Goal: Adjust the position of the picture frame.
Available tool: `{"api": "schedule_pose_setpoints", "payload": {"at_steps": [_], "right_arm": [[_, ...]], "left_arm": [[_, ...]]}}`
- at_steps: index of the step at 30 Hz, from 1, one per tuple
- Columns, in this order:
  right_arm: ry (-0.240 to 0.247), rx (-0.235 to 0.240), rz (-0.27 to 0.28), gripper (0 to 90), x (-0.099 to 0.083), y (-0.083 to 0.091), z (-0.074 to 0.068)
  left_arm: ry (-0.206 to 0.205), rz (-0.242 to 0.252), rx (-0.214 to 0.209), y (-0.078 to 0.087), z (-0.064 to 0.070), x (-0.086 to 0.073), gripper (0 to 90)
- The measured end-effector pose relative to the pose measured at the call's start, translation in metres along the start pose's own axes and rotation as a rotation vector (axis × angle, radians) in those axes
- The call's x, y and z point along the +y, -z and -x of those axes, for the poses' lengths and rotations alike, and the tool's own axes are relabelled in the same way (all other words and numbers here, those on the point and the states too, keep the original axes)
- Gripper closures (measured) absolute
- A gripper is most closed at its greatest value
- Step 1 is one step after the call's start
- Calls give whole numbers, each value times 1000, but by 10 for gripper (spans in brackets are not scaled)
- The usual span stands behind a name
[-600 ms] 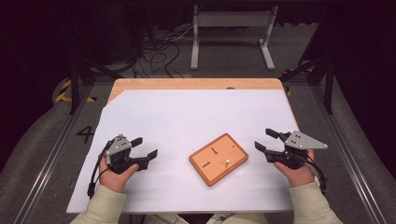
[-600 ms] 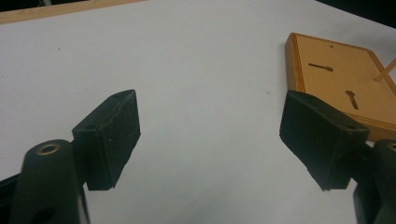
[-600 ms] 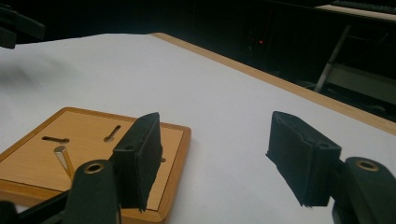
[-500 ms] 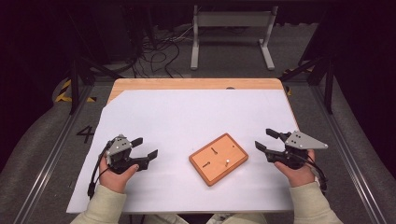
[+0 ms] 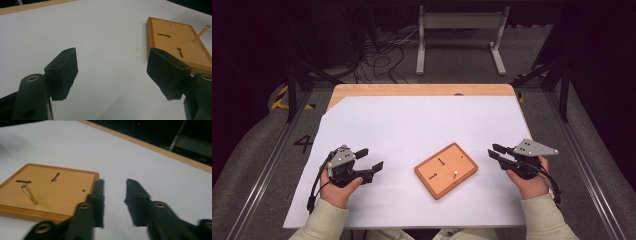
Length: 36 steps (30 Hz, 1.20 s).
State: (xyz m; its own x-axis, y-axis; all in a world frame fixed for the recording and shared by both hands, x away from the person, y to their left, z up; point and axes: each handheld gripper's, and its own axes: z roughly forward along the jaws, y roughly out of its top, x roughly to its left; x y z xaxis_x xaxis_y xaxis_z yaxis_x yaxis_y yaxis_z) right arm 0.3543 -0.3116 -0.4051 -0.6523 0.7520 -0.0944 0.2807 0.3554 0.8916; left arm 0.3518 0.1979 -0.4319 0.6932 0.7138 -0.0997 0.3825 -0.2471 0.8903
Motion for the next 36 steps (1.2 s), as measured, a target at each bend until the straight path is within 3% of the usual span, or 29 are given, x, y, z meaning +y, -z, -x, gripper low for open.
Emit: {"api": "schedule_pose_setpoints", "payload": {"at_steps": [4,8,15,20,22,27,33,36], "right_arm": [[-13,2,-48,900,-2,-4,2],[-18,0,-104,900,-4,-11,3],[-42,38,-213,900,-11,-30,1],[-26,86,-277,900,-16,-45,-7],[-22,83,-299,900,-17,-50,-9],[-30,111,-330,900,-19,-56,-13],[-21,78,-331,900,-19,-56,-18],[-39,112,-336,900,-19,-55,-21]], "left_arm": [[-9,-12,6,-1,-1,0,241],[-2,-18,3,-2,-1,-1,240],[1,-29,5,-3,-1,-2,230],[5,-36,-10,-4,0,-2,237],[1,-33,-13,-4,0,-2,253],[3,-32,-14,-4,-1,-2,254],[7,-29,-23,-5,-1,-2,261],[14,-25,-29,-5,0,-1,269]]}}
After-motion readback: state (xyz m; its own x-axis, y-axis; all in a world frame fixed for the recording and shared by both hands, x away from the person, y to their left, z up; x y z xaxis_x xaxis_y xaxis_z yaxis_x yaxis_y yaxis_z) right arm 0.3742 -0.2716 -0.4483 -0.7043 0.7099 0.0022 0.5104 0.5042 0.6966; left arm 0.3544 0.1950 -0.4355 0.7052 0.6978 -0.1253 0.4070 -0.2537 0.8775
